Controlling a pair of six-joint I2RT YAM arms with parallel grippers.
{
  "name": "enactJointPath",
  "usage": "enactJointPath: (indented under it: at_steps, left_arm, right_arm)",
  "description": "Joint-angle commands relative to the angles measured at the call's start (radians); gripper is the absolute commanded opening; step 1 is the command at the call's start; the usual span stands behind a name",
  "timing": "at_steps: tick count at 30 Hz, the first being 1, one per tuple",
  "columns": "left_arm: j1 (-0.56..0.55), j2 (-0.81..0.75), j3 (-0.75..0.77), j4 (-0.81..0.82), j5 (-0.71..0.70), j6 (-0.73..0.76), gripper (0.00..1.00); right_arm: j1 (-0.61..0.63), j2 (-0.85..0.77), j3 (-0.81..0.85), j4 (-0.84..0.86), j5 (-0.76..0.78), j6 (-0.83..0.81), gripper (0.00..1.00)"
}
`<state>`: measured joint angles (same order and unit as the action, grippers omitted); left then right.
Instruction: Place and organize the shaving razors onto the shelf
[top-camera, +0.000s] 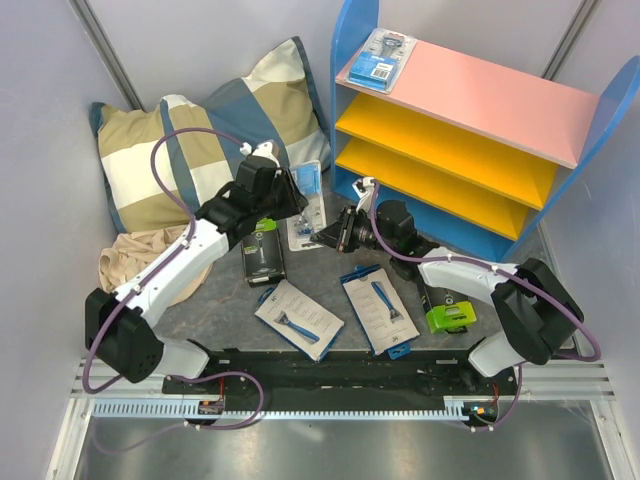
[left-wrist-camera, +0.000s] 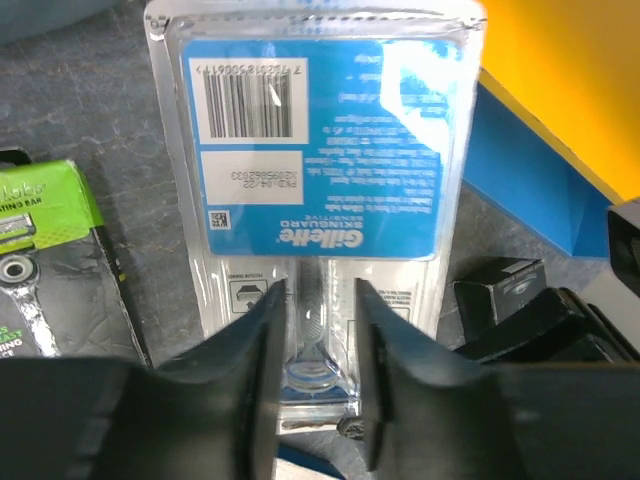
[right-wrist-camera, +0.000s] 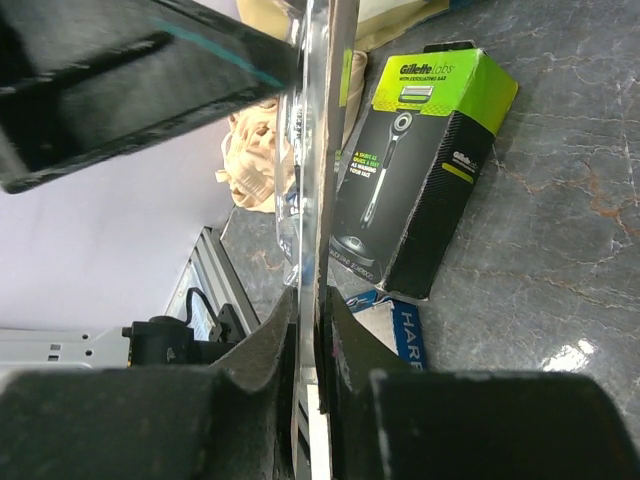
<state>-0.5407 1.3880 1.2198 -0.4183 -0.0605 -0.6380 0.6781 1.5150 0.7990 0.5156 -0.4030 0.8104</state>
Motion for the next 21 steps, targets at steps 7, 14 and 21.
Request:
enactJointPath:
  at_steps: [7, 14, 21]
  left_arm:
    - [-0.004, -0.148, 0.026, -0.009, -0.107, 0.103, 0.89]
    - [-0.002, -0.211, 0.106, -0.095, -0.231, 0.182, 0.94]
    - [0.016, -0.271, 0.112, -0.151, -0.326, 0.215, 1.00]
  right_arm:
    - [0.003, -0.047, 0.005, 0.051, -0.011, -0.017, 0.05]
    - [0.005, -0.082, 0.041, -0.008, -0.013, -0.042, 0.05]
    - [0.005, -0.139, 0.126, -0.156, -0.007, -0.096, 0.05]
